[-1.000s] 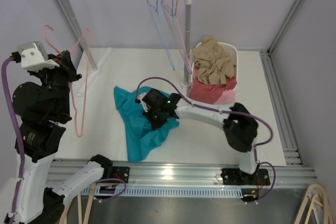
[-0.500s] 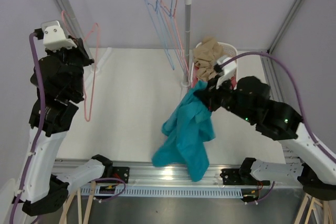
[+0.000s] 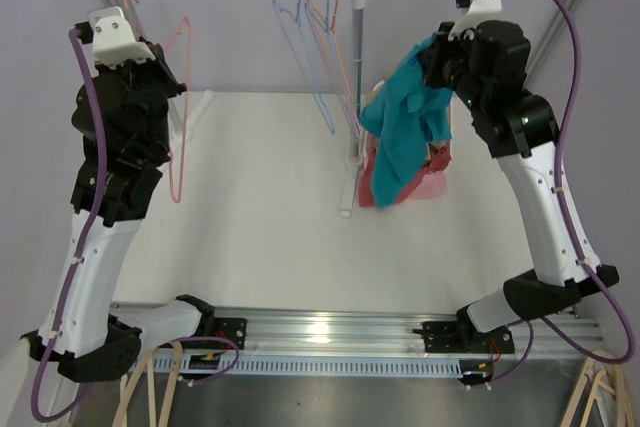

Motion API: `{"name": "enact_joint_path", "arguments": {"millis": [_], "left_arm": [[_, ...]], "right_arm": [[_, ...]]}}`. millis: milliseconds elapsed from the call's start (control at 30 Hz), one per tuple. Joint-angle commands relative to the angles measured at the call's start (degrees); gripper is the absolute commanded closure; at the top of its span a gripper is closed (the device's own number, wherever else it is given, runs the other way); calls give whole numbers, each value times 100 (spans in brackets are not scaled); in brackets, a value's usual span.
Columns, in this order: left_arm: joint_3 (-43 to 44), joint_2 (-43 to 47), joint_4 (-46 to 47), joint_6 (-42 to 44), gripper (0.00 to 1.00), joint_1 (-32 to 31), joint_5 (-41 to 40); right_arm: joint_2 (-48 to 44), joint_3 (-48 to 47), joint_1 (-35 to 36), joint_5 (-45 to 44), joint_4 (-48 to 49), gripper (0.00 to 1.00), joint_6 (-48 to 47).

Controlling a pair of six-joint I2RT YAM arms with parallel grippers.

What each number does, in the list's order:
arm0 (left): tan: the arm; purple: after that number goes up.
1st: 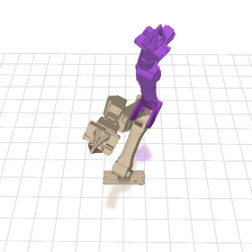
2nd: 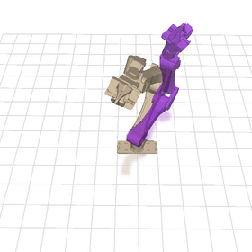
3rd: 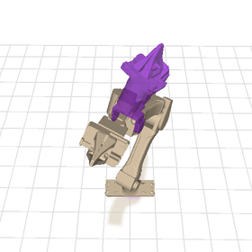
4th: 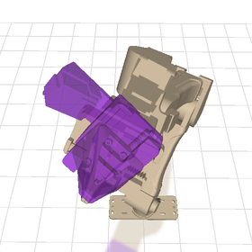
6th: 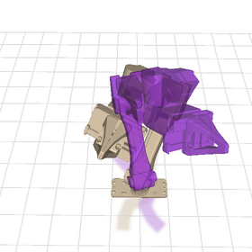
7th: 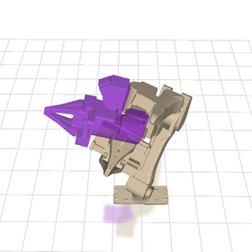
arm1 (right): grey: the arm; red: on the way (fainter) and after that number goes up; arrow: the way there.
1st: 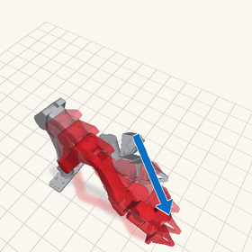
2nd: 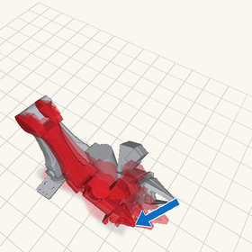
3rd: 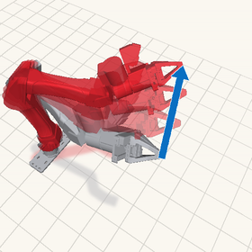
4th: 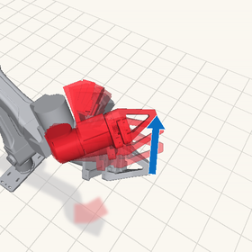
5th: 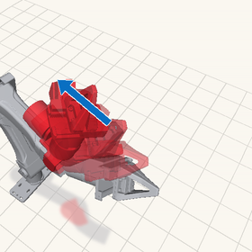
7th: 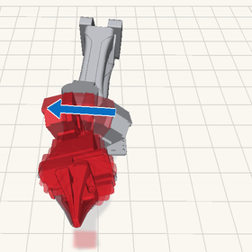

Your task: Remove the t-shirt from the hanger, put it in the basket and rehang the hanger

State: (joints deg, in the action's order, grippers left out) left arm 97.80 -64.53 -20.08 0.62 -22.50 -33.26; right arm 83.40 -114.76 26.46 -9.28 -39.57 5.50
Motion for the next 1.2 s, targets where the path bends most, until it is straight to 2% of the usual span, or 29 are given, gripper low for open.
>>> {"name": "enact_joint_path", "arguments": {"millis": [0, 133, 167, 300, 500, 600, 633, 733, 1033, 1167], "left_arm": [[266, -68, 311, 34, 99, 123, 196], [213, -208, 460, -1, 99, 228, 302], [231, -252, 487, 8, 99, 263, 311], [248, -489, 706, -10, 99, 343, 355], [608, -1096, 1058, 25, 99, 352, 390], [959, -1447, 892, 8, 99, 352, 556], [1326, -1544, 778, -9, 99, 343, 583], [1584, -1703, 496, -317, 99, 343, 697], [1821, -1843, 698, -317, 99, 343, 1014], [1822, -1957, 882, -343, 99, 343, 1233]], "right_arm": [[369, -783, -579, 681, 345, 100, 4], [1177, -1590, -1335, 1392, 503, 100, 258], [1614, -1793, -1580, 1576, 433, 100, 311], [2661, -2367, -1784, 1982, 152, 100, 356], [3735, -1648, -1811, 2334, 11, 100, 531], [4376, -1410, -1802, 2369, -366, 100, 636], [4726, -1383, -1793, 2274, -645, 100, 637], [5194, -1093, -1793, 2054, -937, 95, 654], [5828, -855, -1828, 1315, -1412, 95, 487], [5829, -488, -1828, 1122, -1308, 92, 496]]}}
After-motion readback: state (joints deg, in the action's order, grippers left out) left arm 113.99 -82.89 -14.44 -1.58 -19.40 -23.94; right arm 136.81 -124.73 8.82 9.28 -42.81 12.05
